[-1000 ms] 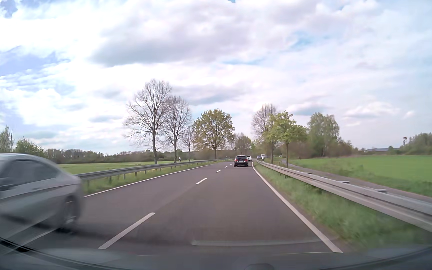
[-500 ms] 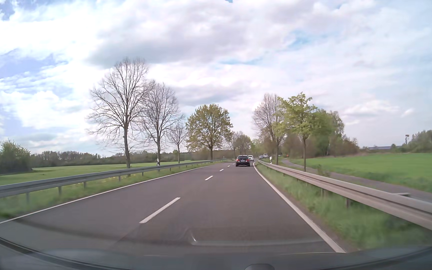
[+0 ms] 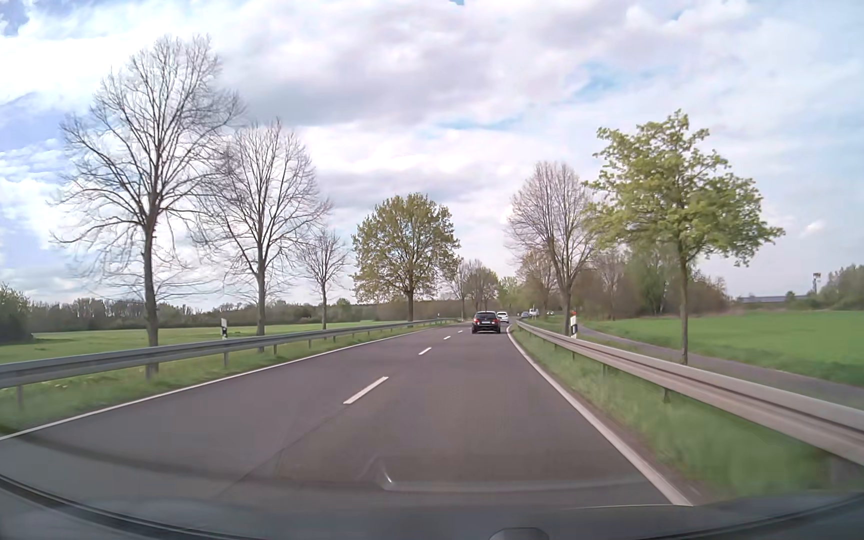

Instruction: Follow the waypoints while adhering to traffic rules and regulations

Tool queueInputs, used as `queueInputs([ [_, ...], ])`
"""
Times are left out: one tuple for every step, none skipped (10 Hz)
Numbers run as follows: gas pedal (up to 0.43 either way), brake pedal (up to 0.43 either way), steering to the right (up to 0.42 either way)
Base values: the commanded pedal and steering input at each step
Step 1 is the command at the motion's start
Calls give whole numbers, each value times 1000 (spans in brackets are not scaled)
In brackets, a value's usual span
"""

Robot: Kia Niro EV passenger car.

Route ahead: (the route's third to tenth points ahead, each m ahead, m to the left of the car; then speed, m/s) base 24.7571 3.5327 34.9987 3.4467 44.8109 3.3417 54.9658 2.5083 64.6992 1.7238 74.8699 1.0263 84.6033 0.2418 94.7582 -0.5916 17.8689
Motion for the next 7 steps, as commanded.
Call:
queueInputs([
  [130,0,4],
  [130,0,4],
  [130,0,3],
  [130,0,3],
  [130,0,3],
  [130,0,4],
  [130,0,4],
])
